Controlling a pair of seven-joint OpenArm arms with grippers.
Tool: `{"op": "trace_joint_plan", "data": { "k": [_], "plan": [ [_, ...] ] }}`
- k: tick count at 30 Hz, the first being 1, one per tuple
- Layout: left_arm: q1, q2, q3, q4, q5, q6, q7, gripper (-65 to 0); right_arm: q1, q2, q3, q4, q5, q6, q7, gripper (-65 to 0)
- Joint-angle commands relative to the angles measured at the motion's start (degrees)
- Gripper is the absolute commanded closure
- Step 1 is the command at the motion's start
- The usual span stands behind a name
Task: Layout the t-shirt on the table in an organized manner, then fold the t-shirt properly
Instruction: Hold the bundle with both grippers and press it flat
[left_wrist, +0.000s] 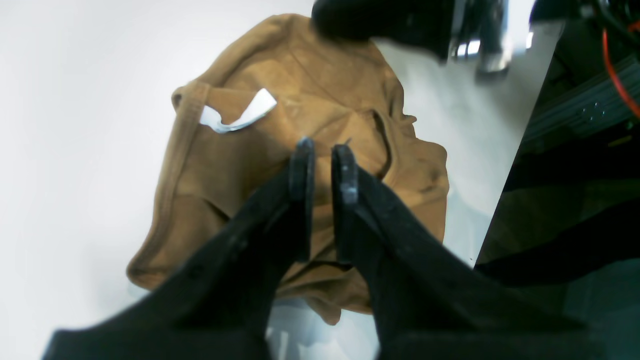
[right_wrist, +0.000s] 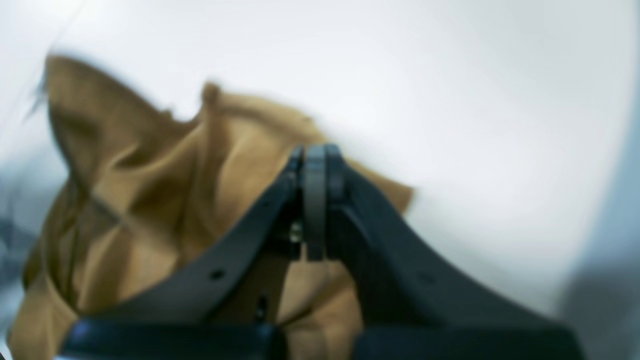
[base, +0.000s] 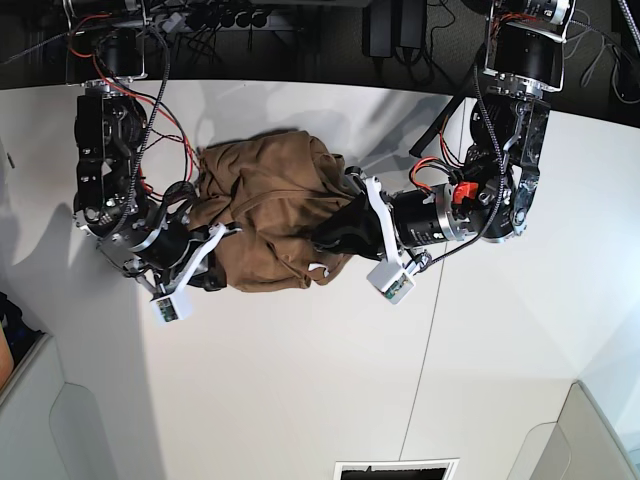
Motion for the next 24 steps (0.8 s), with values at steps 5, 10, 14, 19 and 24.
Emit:
{"op": "trace_joint_plan", "data": {
  "k": [5,10,14,19,24],
  "plan": [
    [-0.92,-0.17,-0.11,-0.68,-0.07,-0.52,-1.05,-6.9,1.2,-0.33,0.44,0.22,2.29,1.99,0.79,0.0],
    [-0.92,-0.13,-0.11,-2.8,-0.13,-0.52,-1.07,-6.9,1.25,-2.64,0.33,-2.4,1.38,1.95,1.73,-36.6],
    [-0.92,-0.13,-0.11,-2.8,-0.15,-0.52,-1.05,-6.9,1.4,-3.39,0.22,-5.6,-0.48,1.97,1.95,-36.3],
    [-0.74,-0.15,-0.11,-2.8,-0.13,-0.52,-1.03,-6.9,1.42,-3.37,0.2,-5.97,-0.66,1.97,1.25,-5.0],
    [-0.74,-0.15,-0.11,-2.8,-0.11,-0.52,-1.03,-6.9,1.46,-3.34,0.2,-4.68,1.29,3.65,1.03,0.0]
  ]
}}
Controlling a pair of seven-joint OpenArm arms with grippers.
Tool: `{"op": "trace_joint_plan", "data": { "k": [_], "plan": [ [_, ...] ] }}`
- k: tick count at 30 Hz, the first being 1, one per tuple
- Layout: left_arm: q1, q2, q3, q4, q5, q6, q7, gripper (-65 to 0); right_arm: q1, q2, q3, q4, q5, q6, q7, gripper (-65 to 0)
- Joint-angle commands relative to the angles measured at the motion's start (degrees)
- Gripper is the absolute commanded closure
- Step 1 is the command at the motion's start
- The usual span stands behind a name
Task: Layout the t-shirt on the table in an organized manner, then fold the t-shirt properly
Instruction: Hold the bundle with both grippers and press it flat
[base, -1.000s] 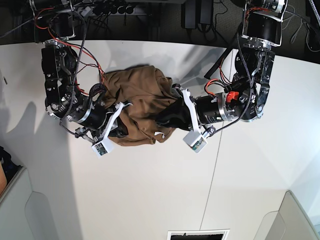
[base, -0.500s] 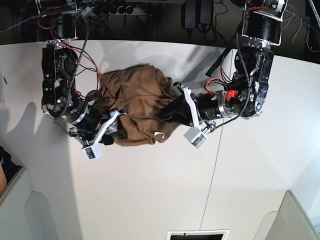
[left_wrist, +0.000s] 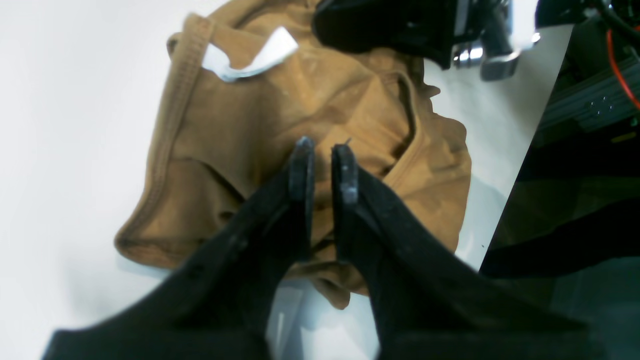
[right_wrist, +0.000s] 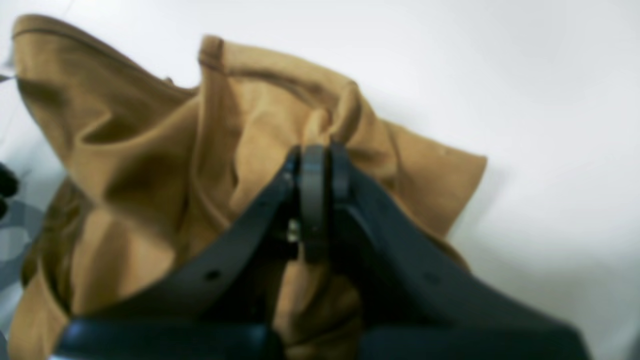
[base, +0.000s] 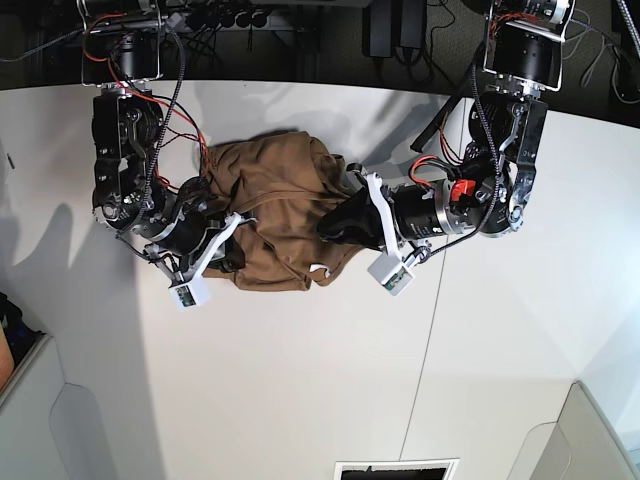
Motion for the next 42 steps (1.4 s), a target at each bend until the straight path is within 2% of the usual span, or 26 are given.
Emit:
{"op": "trace_joint_plan", "data": {
  "k": [1,7,14,22,24,33,34,37,38,42],
  "plan": [
    [-0.92,-0.17,-0.11,0.76,-1.2,-0.52,-1.05,-6.9,1.31,0.0,0.07,2.1,1.38,1.2,1.16,0.0],
    [-0.92,-0.17,-0.13,0.76,-0.28,-0.52,-1.05,-6.9,1.2,0.02,1.22,10.6,1.44,1.01,-0.46,0.0],
    [-0.63,-0.17,-0.11,0.72,1.11,-0.52,-1.53,-6.9,0.11,0.15,6.82,14.03,1.73,1.05,-2.64,0.0],
    [-0.28,-0.15,-0.11,0.72,1.14,-0.52,-2.82,-6.9,-3.96,0.13,14.34,14.47,7.13,2.56,-3.89,0.0],
    [-0.15,-0.15,-0.11,0.72,1.09,-0.52,-2.84,-6.9,-5.22,0.13,14.82,14.45,9.01,3.3,-4.15,0.0],
    [-0.15,-0.15,-0.11,0.72,0.98,-0.52,-2.99,-6.9,-9.6,0.13,14.56,14.45,9.57,3.17,-4.96,0.0],
    [-0.15,-0.15,-0.11,0.72,1.03,-0.52,-2.97,-6.9,-10.01,0.13,14.62,14.45,9.55,3.17,-4.98,-1.0],
    [-0.15,-0.15,-0.11,0.72,1.07,-0.52,-2.97,-6.9,-11.39,0.13,14.99,14.45,9.66,3.17,-4.98,-16.1],
    [-0.15,-0.17,-0.11,0.72,1.07,-0.52,-2.97,-6.9,-11.74,0.13,15.17,14.45,10.05,3.19,-5.01,-17.9],
    [-0.15,-0.2,-0.11,0.72,0.85,-0.52,-2.51,-6.9,-12.31,0.11,16.85,15.52,13.0,3.19,-5.4,-17.9]
  ]
}}
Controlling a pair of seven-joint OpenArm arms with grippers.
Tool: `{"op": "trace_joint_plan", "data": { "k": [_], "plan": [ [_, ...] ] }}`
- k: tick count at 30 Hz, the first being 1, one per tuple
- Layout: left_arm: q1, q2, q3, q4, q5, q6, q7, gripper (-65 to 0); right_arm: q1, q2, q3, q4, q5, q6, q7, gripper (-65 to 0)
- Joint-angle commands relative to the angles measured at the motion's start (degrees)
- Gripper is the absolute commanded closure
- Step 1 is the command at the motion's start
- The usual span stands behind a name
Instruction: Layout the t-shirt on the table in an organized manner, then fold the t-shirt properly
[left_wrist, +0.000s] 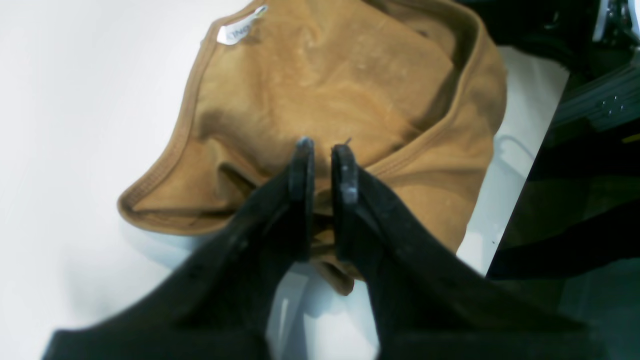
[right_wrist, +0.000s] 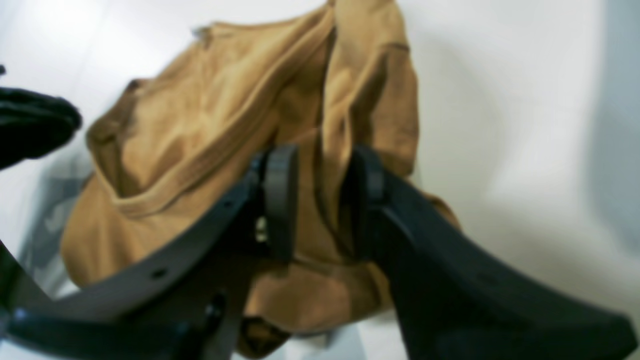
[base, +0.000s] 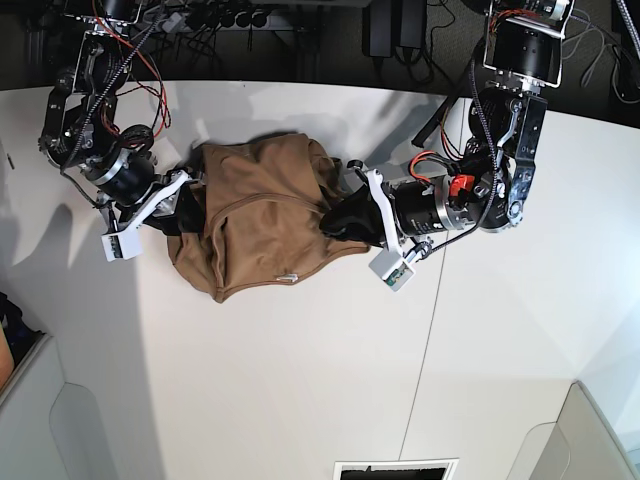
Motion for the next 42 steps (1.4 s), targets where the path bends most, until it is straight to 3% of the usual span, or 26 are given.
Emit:
{"op": "trace_joint_plan", "data": {
  "k": [1,7,11,15,18,27,32,39,42],
  "plan": [
    [-0.92,-0.2,-0.11,0.76,-1.73,-0.52,-0.63,-6.9,0.76,0.28,0.98,1.92,1.77,0.46,1.16,-17.8],
    [-0.07,-1.01,-0.13,1.27,-9.33,-0.52,3.1,-6.9,0.76,0.31,7.45,5.25,1.95,0.44,-0.87,-17.8],
    [1.07,-0.92,-0.11,1.57,-9.88,-0.52,3.06,-6.9,-0.15,0.31,10.64,4.76,2.01,0.44,-1.25,-17.3],
    [1.81,-0.79,-0.11,1.57,-9.99,-0.52,3.04,-6.9,-2.54,0.28,11.08,4.13,1.81,0.46,-0.48,0.0],
    [1.88,-0.79,-0.11,1.57,-9.94,-0.52,2.95,-6.9,-3.82,0.28,11.06,1.64,1.79,0.46,2.84,0.0],
    [1.92,-0.76,-0.11,1.57,-9.77,-0.52,2.58,-6.9,-3.82,0.13,1.57,-4.15,3.69,2.12,4.24,0.0],
    [1.95,-0.79,-0.11,1.51,-6.58,-0.52,1.73,-6.9,-3.85,-0.11,-4.04,-4.15,3.67,2.12,4.2,0.0],
    [3.32,-0.81,-0.11,1.51,-6.25,-0.52,1.7,-6.9,-4.5,-4.5,-4.9,-4.11,3.04,2.36,3.02,0.0],
    [3.67,-0.83,-0.13,1.51,-5.92,-0.52,1.75,-6.9,-4.94,-4.46,-4.48,-3.96,2.84,2.34,2.08,0.0]
  ]
}}
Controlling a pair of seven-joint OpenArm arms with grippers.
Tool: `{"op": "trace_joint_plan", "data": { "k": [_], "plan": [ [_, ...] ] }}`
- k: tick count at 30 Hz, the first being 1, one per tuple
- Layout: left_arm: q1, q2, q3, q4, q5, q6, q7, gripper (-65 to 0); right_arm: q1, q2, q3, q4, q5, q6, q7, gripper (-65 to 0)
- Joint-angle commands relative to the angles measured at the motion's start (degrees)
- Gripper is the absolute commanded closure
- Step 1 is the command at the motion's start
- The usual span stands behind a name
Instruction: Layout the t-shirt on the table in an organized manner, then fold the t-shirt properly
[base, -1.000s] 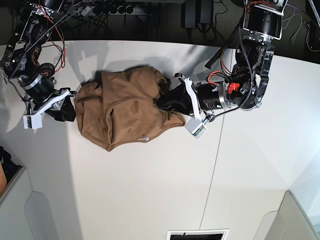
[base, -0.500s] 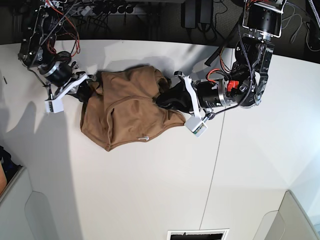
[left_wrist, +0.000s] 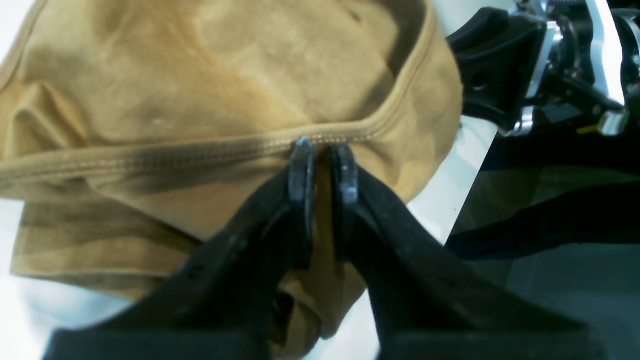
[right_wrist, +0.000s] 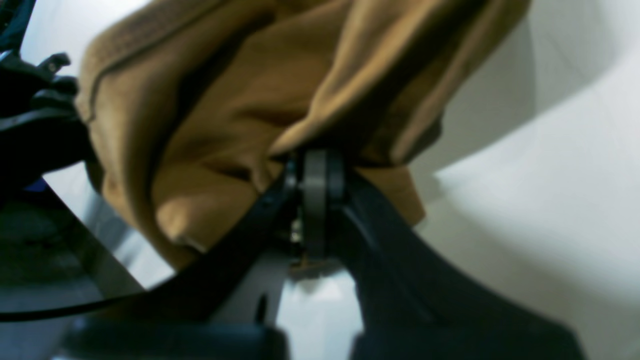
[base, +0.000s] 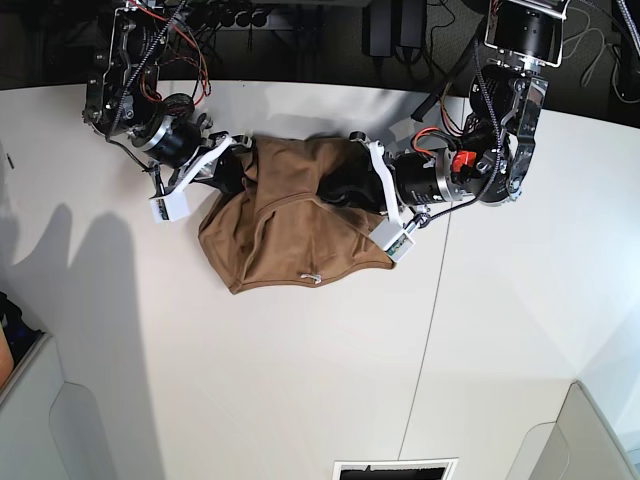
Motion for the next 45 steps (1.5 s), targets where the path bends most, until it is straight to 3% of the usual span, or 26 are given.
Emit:
{"op": "trace_joint_plan", "data": {
  "k": [1,9,19,28,39,45],
  "plan": [
    [-0.92,-0.2,-0.13,1.07,-1.14,-0.52,-1.05,-6.9,0.31,0.42,0.72,1.27,1.05,0.85,0.02,0.0],
    [-0.13,-2.56,-1.57,3.17,-3.23,-0.52,-1.01,-6.9,-6.95,0.42,8.79,11.74,4.98,1.77,-0.79,0.0],
    [-3.02,-0.31,-5.14,5.79,-5.95,-0.52,-3.65,-6.9,-8.41,0.39,12.87,13.92,6.03,1.75,-0.44,0.0],
    [-4.9,6.86,4.72,-6.12,8.9,-0.52,-10.58,-6.9,-8.44,0.42,12.87,13.92,4.74,1.66,-0.59,0.0],
    [2.12,7.63,7.65,-3.85,8.79,-0.52,-9.86,-6.9,-12.07,0.55,14.43,14.1,5.53,1.53,-1.2,0.0],
    [3.63,6.93,5.97,9.18,5.92,-0.52,-4.79,-6.9,-12.09,0.72,19.8,14.21,10.49,2.12,-2.95,0.0]
  ]
}}
